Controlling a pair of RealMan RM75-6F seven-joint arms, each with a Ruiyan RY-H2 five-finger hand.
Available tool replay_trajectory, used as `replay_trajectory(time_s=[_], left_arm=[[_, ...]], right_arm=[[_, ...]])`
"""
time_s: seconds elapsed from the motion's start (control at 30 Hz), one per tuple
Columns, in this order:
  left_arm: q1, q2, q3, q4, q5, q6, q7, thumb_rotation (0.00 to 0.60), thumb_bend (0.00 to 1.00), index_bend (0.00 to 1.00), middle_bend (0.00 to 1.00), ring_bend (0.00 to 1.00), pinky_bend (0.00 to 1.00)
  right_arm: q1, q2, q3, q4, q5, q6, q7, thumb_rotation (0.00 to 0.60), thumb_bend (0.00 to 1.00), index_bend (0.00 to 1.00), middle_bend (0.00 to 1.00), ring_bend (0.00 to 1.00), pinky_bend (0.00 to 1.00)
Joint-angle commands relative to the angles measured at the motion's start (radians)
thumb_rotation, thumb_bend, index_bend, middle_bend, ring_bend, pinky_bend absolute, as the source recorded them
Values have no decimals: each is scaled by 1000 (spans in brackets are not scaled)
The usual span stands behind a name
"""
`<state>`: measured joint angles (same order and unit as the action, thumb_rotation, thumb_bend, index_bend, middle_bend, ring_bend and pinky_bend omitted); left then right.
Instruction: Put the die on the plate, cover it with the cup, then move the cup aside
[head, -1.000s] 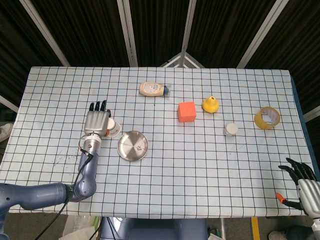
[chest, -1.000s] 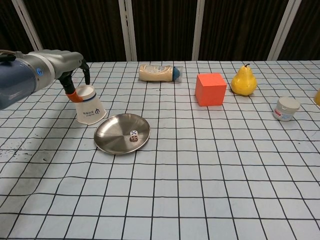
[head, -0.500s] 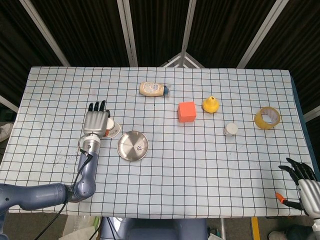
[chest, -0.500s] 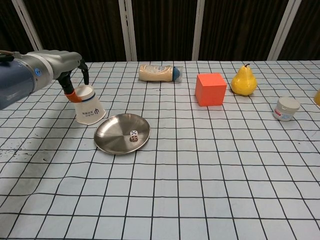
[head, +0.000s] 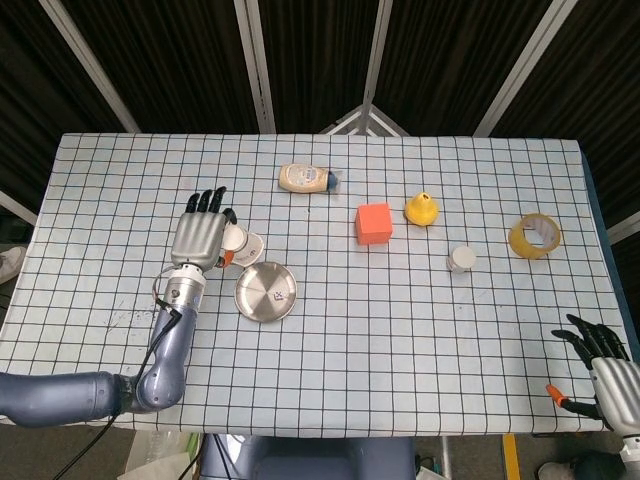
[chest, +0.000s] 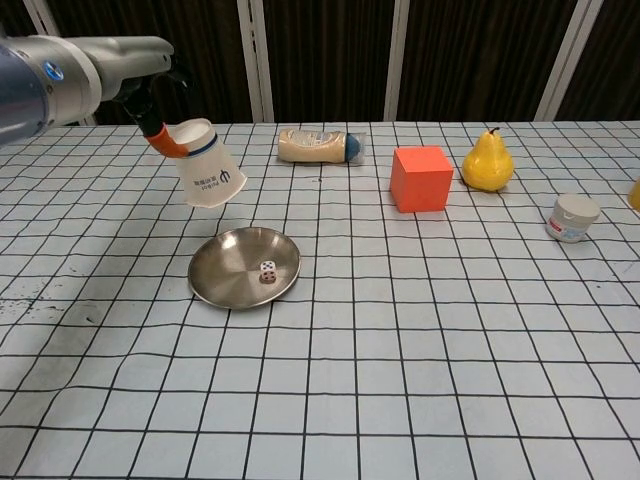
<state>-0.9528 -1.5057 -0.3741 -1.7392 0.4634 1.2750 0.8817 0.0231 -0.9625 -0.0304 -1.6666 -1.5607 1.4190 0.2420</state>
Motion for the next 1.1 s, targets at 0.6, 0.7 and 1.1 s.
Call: replay_trajectory(time_s=[0.6,0.7,1.1], left_arm=[[-90,-19,-4,-113,-187,0,100,600,443,425,0,0,0],[-99,-41,9,-91,-188,-12,98,600,444,428,0,0,0],[-131,-112,33,-16,-180,-34,86,600,451,431,0,0,0]], right_arm=[[-4,20,-1,-14,6,5,9,600,229,228,95,85,0],[-3,22,-4,-16,8,-2,13,600,229,228,95,86,0],[-4,29,-2,-16,13,0,19,600,230,228,95,86,0]])
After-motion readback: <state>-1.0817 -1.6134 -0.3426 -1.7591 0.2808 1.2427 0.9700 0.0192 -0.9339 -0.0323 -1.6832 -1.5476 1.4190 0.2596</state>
